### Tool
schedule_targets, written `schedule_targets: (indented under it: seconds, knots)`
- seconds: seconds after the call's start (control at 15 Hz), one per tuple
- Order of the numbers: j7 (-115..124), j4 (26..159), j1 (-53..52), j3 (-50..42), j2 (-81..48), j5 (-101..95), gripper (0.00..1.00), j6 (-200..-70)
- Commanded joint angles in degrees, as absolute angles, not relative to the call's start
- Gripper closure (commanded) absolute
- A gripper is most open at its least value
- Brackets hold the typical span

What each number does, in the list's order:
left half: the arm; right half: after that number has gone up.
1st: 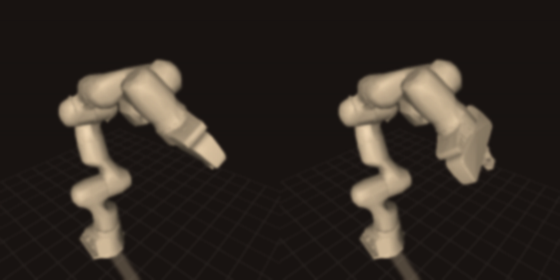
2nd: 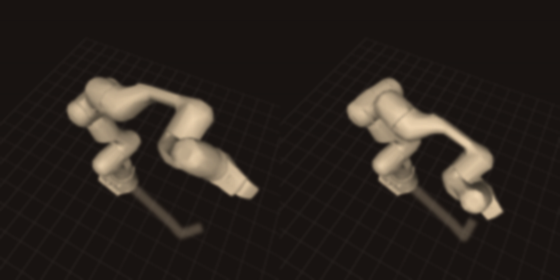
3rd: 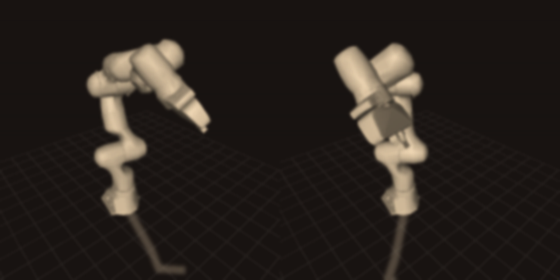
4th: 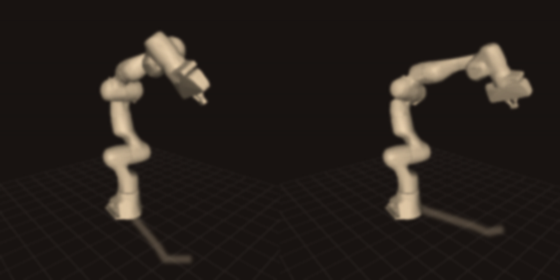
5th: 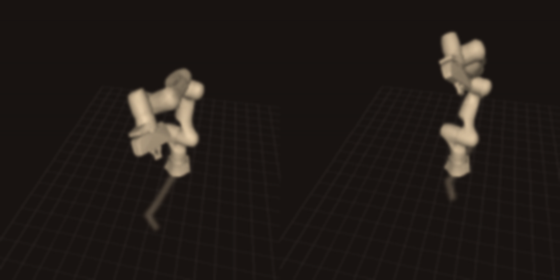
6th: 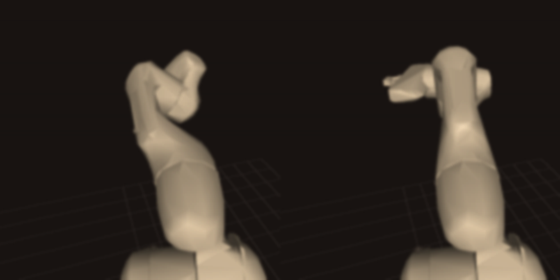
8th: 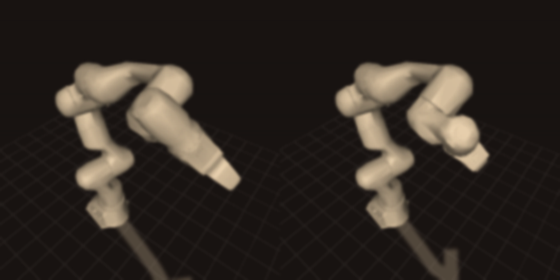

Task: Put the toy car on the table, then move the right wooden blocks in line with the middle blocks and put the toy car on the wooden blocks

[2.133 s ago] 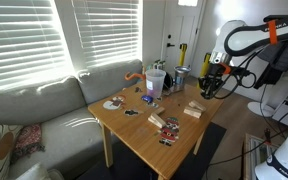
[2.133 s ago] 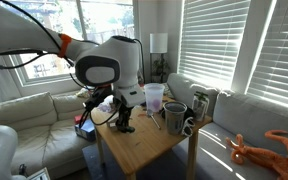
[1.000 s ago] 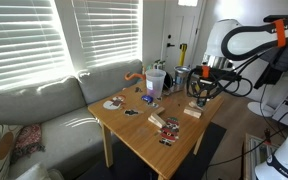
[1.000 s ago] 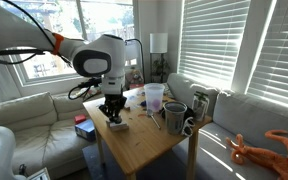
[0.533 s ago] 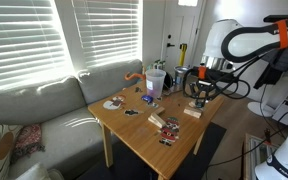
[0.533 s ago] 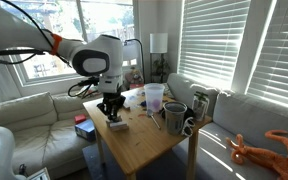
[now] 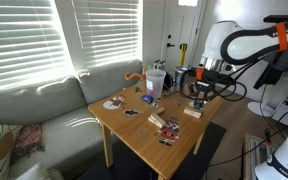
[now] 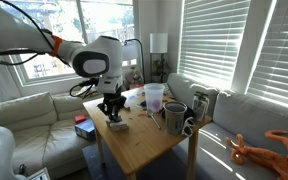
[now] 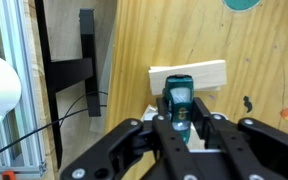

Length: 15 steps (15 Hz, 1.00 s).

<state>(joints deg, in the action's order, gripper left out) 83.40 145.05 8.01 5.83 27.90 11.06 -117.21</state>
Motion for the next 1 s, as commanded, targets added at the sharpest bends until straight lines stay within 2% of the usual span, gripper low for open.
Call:
schedule_targets:
  seconds: [0.0, 0.93]
  knots:
    - [86.0, 145.5, 7.5, 6.2, 27.5, 10.2, 0.93, -118.1]
    - [87.8, 145.5, 7.4, 6.4, 27.0, 9.5, 0.93, -118.4]
